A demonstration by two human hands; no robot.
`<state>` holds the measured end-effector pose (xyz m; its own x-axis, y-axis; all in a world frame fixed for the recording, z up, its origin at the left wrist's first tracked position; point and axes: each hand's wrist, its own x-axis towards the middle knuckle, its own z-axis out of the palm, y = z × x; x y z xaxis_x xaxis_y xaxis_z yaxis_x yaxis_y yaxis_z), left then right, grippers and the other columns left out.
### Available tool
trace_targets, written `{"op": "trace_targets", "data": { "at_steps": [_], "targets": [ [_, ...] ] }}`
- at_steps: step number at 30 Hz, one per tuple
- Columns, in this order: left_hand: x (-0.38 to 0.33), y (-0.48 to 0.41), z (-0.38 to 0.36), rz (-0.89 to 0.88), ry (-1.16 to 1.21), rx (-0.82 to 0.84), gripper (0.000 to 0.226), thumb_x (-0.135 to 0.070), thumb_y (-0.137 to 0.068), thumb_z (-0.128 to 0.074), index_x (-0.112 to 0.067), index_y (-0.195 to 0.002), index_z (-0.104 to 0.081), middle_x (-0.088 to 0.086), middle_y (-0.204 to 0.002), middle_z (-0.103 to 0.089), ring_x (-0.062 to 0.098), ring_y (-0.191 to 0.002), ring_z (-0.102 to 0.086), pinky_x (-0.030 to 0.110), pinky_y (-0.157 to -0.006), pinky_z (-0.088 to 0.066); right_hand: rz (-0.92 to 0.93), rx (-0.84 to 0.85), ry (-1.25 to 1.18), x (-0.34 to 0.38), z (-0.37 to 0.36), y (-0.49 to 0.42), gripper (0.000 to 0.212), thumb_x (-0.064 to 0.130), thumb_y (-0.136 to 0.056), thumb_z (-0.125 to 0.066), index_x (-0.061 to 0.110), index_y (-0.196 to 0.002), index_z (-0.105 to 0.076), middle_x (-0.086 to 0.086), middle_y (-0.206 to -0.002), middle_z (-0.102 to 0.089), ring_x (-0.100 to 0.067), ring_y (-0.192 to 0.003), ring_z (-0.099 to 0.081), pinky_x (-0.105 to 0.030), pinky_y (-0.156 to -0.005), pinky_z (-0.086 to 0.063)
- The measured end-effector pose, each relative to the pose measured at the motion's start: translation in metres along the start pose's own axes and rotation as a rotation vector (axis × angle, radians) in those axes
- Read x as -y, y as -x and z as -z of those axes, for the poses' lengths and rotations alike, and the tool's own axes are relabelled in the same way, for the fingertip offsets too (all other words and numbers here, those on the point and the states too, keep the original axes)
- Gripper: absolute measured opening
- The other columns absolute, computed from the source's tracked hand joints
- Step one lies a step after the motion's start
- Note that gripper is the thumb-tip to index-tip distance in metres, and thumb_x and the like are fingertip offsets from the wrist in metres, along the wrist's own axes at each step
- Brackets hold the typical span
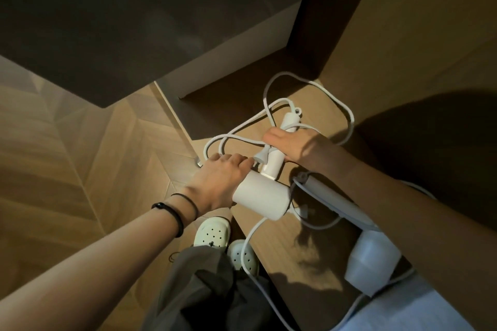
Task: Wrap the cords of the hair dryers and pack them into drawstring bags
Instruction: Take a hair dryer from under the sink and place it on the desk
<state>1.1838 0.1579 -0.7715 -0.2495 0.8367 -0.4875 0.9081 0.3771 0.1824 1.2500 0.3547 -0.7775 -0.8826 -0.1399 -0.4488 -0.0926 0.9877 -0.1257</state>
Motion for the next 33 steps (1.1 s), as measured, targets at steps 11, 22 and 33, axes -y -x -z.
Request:
{"op": "trace_targets", "data": {
  "at_steps": [11,22,33],
  "targets": [
    [0.000,0.075,0.088,-0.064,-0.008,-0.141,0.077,-0.036,-0.083,-0.067,-0.024,-0.146,-0.026,0.003,-0.142,-0.041,0.023,-0.132,-0.039,0.038,-0.110,-0.029,0.049,-0.258,0.081,0.031,0.112,0.057,0.052,0.019,-0.061,-0.086,0.018,-0.107,-0.062,-0.001,-0.105,-0.062,-0.022,-0.062,-0.063,-0.029,-0.053,-0.054],
    [-0.047,0.211,0.188,-0.122,0.052,-0.368,0.072,-0.034,-0.056,-0.088,-0.017,-0.119,-0.056,0.005,-0.106,-0.064,0.024,-0.092,-0.065,0.038,-0.077,-0.055,0.042,-0.134,0.069,0.104,0.257,0.175,0.040,0.019,-0.092,-0.055,0.026,-0.128,-0.038,0.005,-0.135,-0.038,-0.023,-0.092,-0.061,-0.028,-0.066,-0.040],
    [-0.008,0.339,0.247,-0.143,-0.062,-0.548,0.055,-0.031,-0.063,-0.083,-0.017,-0.111,-0.061,0.006,-0.105,-0.065,0.026,-0.095,-0.064,0.042,-0.084,-0.054,0.048,-0.259,0.113,0.211,0.347,0.213,0.042,0.014,-0.086,-0.058,0.017,-0.126,-0.045,-0.006,-0.126,-0.046,-0.025,-0.067,-0.059,-0.038,-0.059,-0.055]
  ]
}}
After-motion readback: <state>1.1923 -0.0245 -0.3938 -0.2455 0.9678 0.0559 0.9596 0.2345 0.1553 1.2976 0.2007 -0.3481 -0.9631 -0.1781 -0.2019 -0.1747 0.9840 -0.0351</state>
